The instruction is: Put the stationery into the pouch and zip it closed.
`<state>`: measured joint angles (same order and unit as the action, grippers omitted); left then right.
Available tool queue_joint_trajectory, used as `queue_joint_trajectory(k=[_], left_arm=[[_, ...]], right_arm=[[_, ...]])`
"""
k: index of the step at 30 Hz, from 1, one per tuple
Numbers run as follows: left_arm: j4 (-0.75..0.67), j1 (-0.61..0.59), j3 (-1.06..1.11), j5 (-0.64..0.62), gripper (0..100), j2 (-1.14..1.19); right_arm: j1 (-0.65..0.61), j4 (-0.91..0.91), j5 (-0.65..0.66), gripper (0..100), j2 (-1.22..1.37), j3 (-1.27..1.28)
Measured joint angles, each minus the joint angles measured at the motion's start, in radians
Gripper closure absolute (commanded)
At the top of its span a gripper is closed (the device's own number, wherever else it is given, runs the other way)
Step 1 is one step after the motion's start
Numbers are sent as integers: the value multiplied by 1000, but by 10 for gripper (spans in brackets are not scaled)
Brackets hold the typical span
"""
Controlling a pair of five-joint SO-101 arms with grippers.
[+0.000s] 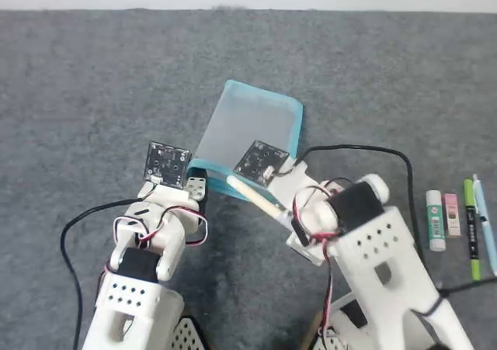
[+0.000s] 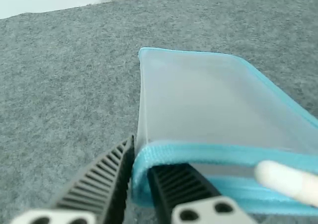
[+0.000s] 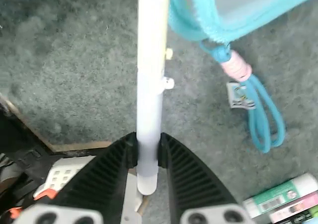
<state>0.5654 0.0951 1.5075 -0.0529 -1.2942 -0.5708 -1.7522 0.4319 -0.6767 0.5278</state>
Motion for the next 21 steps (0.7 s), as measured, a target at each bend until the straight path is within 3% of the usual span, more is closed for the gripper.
queue_joint_trajectory(k=[8, 14, 18, 21], left_arm=[[0, 38, 0, -2, 988, 0], [0, 60, 0, -2, 988, 0], [0, 61, 0, -2, 988, 0], [0, 61, 0, -2, 988, 0]], right_arm=[[176, 0, -48, 992, 302, -170], [230, 0, -86, 992, 580, -394], [224, 0, -83, 992, 594, -433], [230, 0, -6, 992, 480, -411]])
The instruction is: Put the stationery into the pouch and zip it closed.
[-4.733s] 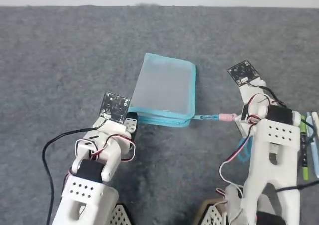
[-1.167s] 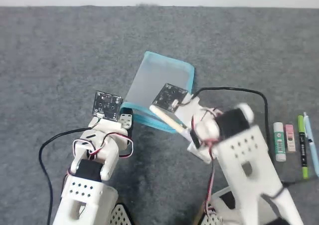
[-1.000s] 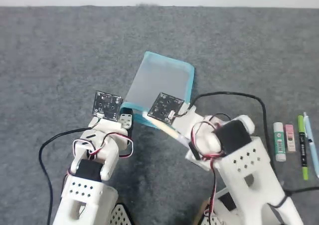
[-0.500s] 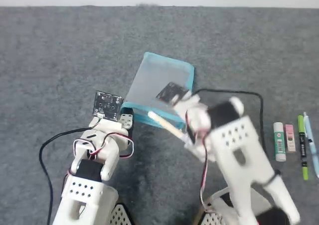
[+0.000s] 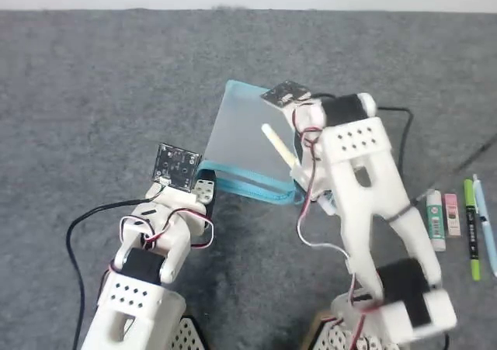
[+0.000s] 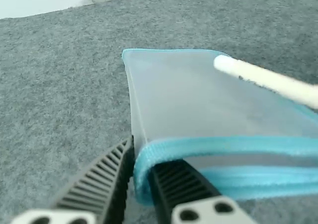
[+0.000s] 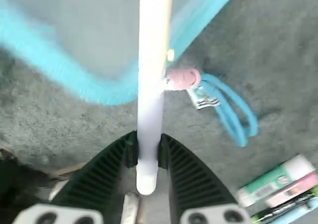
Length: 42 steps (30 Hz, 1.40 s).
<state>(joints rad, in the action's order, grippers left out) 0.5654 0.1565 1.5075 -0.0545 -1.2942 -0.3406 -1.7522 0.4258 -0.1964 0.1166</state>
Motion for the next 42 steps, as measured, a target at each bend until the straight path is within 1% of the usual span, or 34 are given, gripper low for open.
queue_joint_trajectory(k=[2, 5, 10, 12, 17, 20, 23, 27, 36, 39, 42], left_arm=[[-15, 0, 0, -3, 988, 0], [-71, 0, 0, -6, 988, 0], [-101, -8, 0, -43, 988, 0], [-101, -12, 0, -46, 988, 0], [-101, -34, 0, -49, 988, 0], [-101, -34, 0, -49, 988, 0], [-101, -34, 0, -49, 988, 0], [-101, -34, 0, -49, 988, 0], [-101, -34, 14, -51, 988, 0], [-101, 14, 38, -51, 988, 0], [-103, 83, 46, -40, 988, 0]], right_arm=[[-3, 0, 71, 992, -133, 69], [-14, 0, 181, 992, -354, 242], [-40, 0, 288, 992, -647, 485], [-38, 0, 302, 992, -694, 523], [-38, 0, 310, 992, -700, 529], [-40, 0, 269, 992, -694, 525], [-37, 0, 192, 992, -626, 486], [-40, 0, 103, 992, -437, 371], [-43, 0, -92, 992, 61, -41], [-41, 0, -129, 992, 158, -129], [-41, -3, -135, 992, 196, -187]])
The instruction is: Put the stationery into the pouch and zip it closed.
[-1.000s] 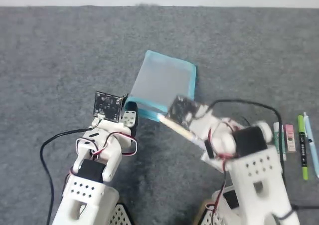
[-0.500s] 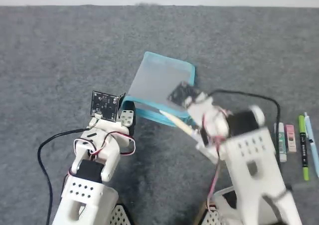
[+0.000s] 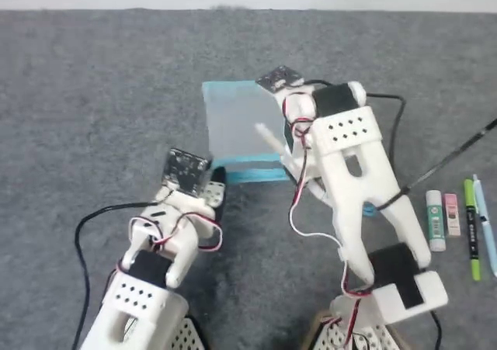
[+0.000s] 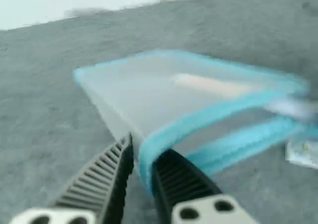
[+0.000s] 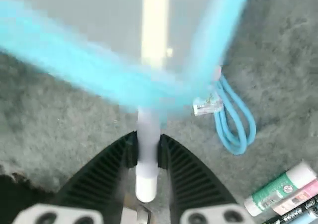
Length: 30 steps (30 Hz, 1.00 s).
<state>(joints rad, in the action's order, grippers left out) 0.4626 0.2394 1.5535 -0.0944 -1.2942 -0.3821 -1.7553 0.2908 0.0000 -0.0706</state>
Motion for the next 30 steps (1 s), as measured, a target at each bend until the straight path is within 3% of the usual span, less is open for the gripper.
queue_joint_trajectory(k=[4, 10, 20, 26, 30], left_arm=[[-25, 66, 21, 0, 988, 0], [-25, 71, 23, 11, 988, 0], [-25, 74, 23, 5, 988, 0], [-35, 78, 23, 5, 988, 0], [-44, 87, 23, 5, 988, 0]], right_arm=[[-23, -2, -5, 991, 3, -34], [-117, -2, -5, 988, 3, -38], [-121, -2, -63, 986, 5, -112], [-87, -2, -98, 797, 5, -153], [-118, -2, -95, 778, 5, -160]])
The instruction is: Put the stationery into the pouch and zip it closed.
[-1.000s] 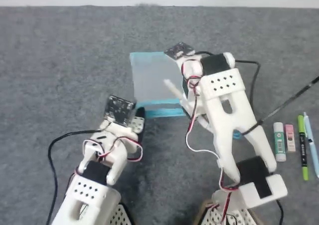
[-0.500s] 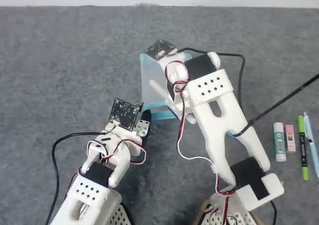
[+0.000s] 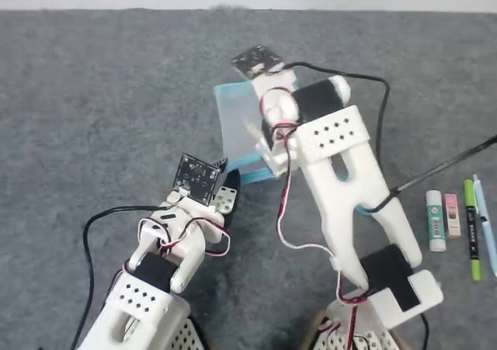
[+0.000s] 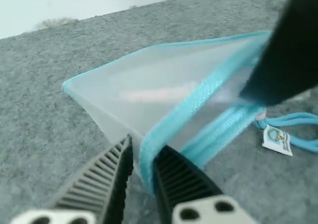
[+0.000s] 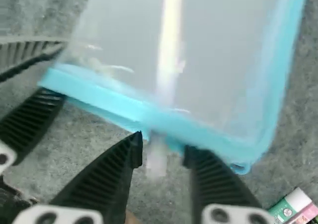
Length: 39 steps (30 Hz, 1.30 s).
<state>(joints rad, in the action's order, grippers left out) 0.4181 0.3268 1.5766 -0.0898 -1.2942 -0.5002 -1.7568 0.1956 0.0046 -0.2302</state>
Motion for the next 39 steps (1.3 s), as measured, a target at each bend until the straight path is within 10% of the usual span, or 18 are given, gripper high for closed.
queue_joint_trajectory(k=[11, 31, 39], left_arm=[[-8, -43, -2, 23, 988, 0], [-6, -60, 2, 32, 988, 0], [14, -60, 2, 32, 988, 0]], right_arm=[[15, 0, 63, 779, -77, -68], [1321, 235, 954, 861, -267, 497], [1490, 442, 1102, 861, 38, 496]])
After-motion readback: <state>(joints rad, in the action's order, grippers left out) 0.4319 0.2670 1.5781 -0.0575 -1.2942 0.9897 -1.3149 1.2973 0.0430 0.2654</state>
